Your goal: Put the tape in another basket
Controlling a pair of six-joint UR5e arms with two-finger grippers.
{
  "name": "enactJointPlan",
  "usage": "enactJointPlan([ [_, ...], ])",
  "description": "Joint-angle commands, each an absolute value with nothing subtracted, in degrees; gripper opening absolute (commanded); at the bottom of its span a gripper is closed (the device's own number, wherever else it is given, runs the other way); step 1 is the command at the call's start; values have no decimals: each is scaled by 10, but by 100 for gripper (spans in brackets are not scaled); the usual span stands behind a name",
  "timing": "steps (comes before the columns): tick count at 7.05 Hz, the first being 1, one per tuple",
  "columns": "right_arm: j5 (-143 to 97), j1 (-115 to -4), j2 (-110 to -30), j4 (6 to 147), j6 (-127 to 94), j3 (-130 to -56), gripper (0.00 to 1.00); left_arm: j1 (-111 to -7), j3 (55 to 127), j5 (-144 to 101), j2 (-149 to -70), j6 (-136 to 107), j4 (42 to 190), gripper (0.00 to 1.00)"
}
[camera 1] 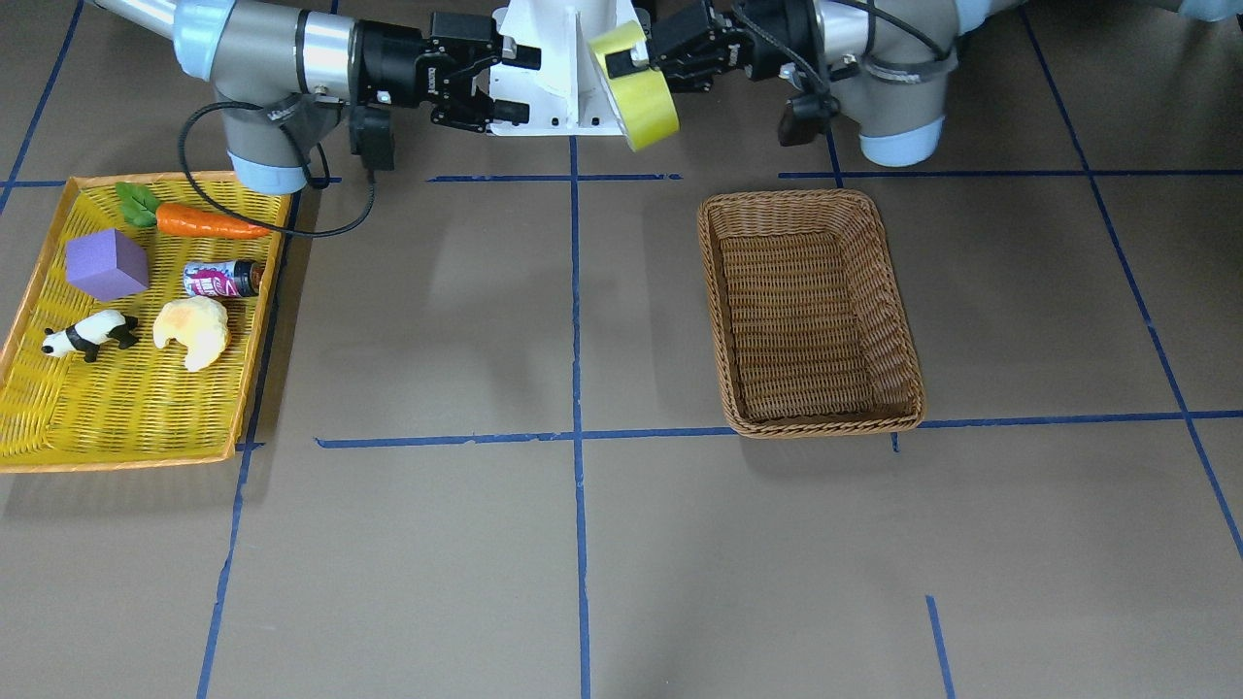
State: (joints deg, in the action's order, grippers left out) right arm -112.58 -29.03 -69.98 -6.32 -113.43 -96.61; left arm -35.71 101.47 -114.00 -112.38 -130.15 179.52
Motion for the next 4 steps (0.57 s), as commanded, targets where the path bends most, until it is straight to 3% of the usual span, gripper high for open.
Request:
enactJointPlan([
  [1, -1260, -405, -695, 58, -1089, -976, 100, -445, 1006, -1291, -1128, -1271, 1675, 0],
  [4, -1303, -489, -700, 255, -891, -984, 100, -450, 1014, -1332, -1125, -1025, 1431, 0],
])
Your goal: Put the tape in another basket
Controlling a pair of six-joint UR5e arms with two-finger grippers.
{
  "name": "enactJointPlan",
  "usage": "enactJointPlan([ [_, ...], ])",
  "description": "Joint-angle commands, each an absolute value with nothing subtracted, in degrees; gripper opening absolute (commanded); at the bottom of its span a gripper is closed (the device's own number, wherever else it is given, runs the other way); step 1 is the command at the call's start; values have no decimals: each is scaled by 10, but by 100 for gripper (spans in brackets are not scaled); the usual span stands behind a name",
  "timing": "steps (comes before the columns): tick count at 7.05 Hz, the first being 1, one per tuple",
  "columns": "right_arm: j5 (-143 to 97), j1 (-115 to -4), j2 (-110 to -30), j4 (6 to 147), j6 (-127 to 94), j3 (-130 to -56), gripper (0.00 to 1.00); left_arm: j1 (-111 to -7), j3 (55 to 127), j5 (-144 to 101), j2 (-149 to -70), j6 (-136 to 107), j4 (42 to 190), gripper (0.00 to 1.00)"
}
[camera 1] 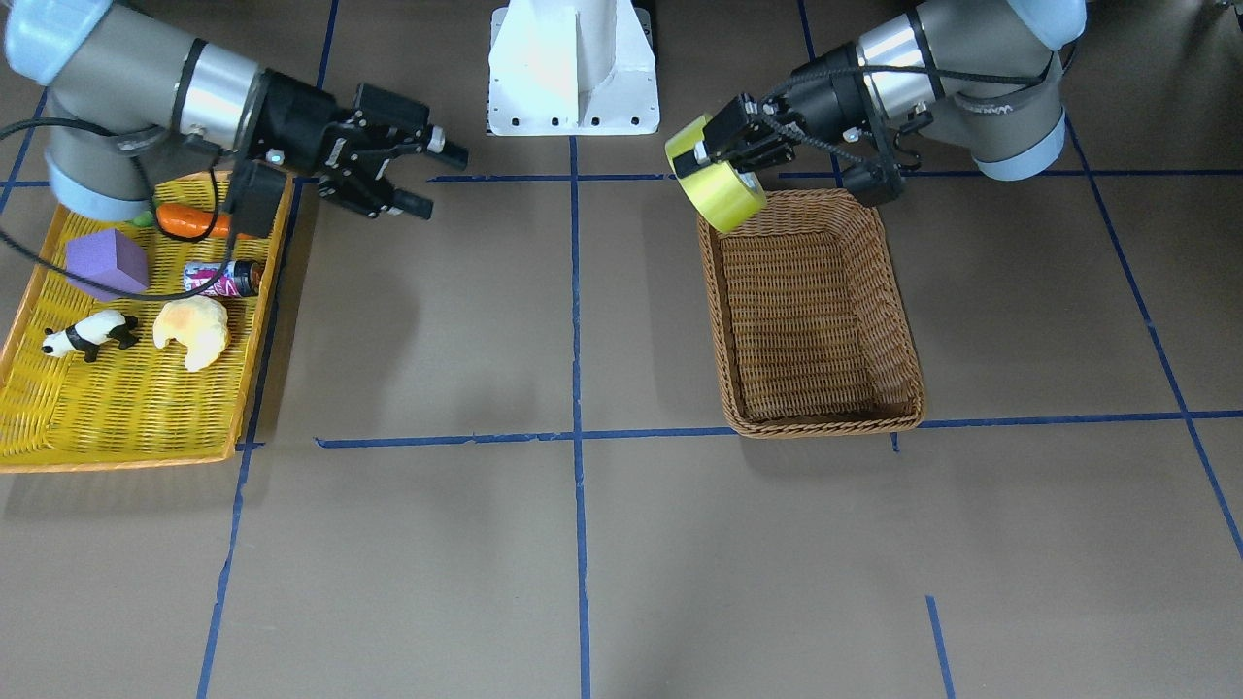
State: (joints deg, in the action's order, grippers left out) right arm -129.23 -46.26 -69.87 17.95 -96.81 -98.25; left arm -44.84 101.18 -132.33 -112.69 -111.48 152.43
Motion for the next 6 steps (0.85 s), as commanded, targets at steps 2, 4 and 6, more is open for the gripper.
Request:
enactJointPlan([
  [2, -1303, -525, -702, 392, -761, -987, 100, -448, 1020, -1328, -1123, -922, 1301, 0],
  [4, -1302, -554, -714, 570, -604, -1020, 100, -437, 1020, -1284, -1115, -806, 1200, 0],
  [6, -1283, -600, -716, 834, -376, -1071, 100, -399, 1020, -1209, -1116, -711, 1081, 0],
])
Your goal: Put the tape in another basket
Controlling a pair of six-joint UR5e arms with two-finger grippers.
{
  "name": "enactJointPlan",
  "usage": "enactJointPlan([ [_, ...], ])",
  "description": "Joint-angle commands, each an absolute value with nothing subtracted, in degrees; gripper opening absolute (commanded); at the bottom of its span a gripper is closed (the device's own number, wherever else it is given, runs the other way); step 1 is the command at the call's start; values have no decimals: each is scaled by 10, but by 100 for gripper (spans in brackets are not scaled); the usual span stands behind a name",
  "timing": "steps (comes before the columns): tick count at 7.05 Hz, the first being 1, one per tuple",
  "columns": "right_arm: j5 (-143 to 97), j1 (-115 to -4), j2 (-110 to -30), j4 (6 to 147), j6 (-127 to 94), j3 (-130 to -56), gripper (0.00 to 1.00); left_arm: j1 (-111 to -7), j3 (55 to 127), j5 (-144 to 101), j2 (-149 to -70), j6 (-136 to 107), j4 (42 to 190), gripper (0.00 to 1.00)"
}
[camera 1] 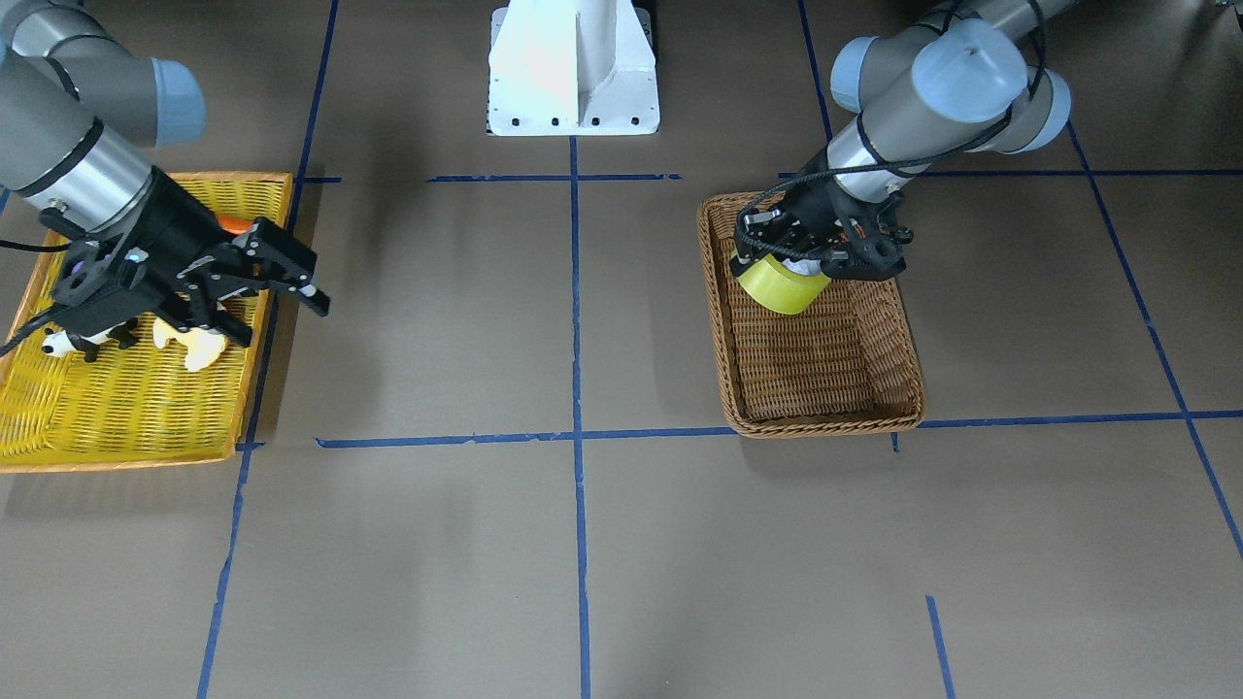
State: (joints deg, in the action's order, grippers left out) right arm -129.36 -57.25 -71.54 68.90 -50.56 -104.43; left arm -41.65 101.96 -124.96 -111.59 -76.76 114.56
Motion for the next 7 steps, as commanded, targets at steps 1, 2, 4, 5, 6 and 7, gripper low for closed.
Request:
enactJointPlan([
  [1, -1282, -634, -727, 888, -274, -1076, 100, -382, 1018, -1182, -1115, -687, 1061, 0],
  [2, -1288, -647, -745, 889, -261, -1077, 100, -382, 1017, -1181, -1114, -672, 1058, 3],
  [4, -1288, -664, -748, 903, -246, -1072, 100, -387, 1022, -1177, -1119, -592, 984, 40],
  [5, -1288, -667, -748, 912, -237, -1073, 100, -390, 1028, -1172, -1118, -587, 981, 99],
  [6, -1292, -674, -748, 919, -232, -1073, 100, -400, 1041, -1173, -1120, -587, 971, 100],
  [7, -1296, -683, -758, 919, -209, -1071, 100, -414, 1072, -1176, -1122, -583, 916, 100],
])
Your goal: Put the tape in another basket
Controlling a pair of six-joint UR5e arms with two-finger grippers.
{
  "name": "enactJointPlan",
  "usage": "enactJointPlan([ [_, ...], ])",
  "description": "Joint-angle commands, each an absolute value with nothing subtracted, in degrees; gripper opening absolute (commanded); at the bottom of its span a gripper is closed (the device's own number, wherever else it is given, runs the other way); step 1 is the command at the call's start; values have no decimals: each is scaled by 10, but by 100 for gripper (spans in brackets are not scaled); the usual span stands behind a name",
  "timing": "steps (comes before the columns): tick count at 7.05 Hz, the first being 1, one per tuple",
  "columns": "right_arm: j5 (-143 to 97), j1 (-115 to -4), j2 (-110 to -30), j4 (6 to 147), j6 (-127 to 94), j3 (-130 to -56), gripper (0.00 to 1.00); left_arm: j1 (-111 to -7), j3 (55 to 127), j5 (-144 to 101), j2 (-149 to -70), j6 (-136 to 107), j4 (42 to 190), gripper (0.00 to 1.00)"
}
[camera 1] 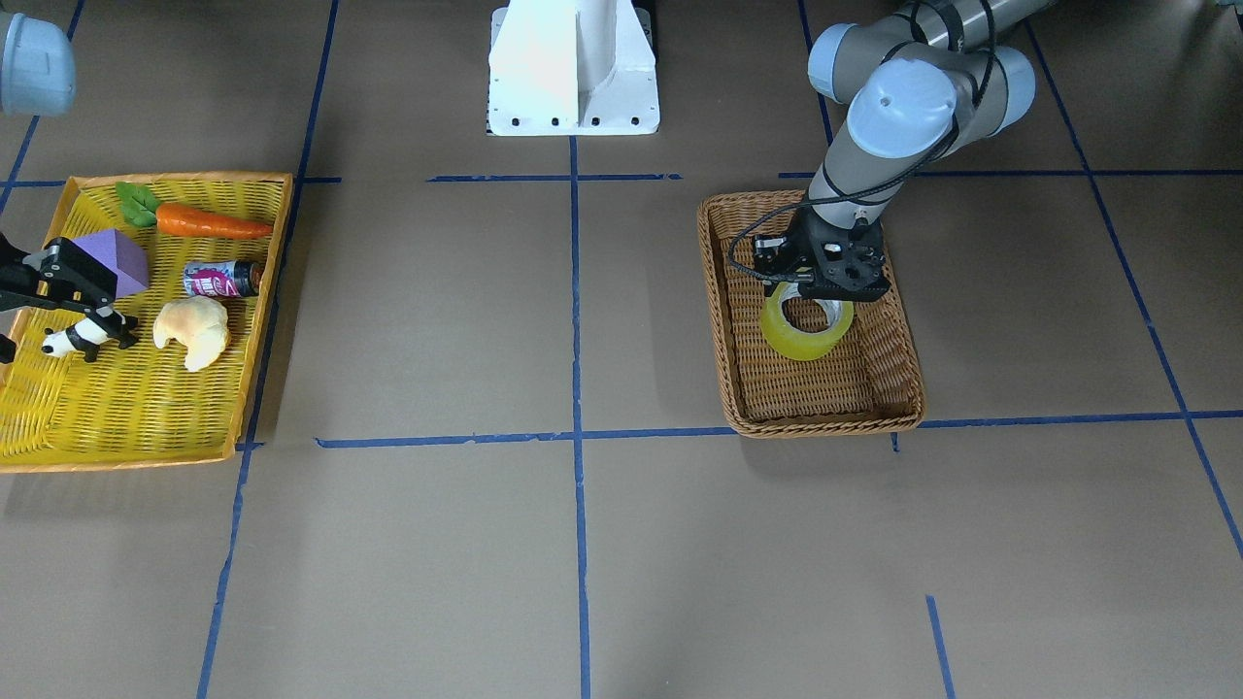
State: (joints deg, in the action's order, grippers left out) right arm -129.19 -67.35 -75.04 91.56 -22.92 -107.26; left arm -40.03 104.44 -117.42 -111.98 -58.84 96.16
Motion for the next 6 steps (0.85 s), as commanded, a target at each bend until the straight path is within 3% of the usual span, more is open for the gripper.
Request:
enactJointPlan([
  [1, -1296, -693, -769, 923, -179, -1069, 100, -442, 1110, -1186, -1128, -550, 845, 100],
  [3, -1297, -730, -777, 952, -104, -1057, 100, -532, 1131, -1263, -1149, -446, 751, 100],
  [6, -1379, -799, -839, 969, -5, -1037, 100, -663, 1130, -1317, -1095, -239, 711, 100],
])
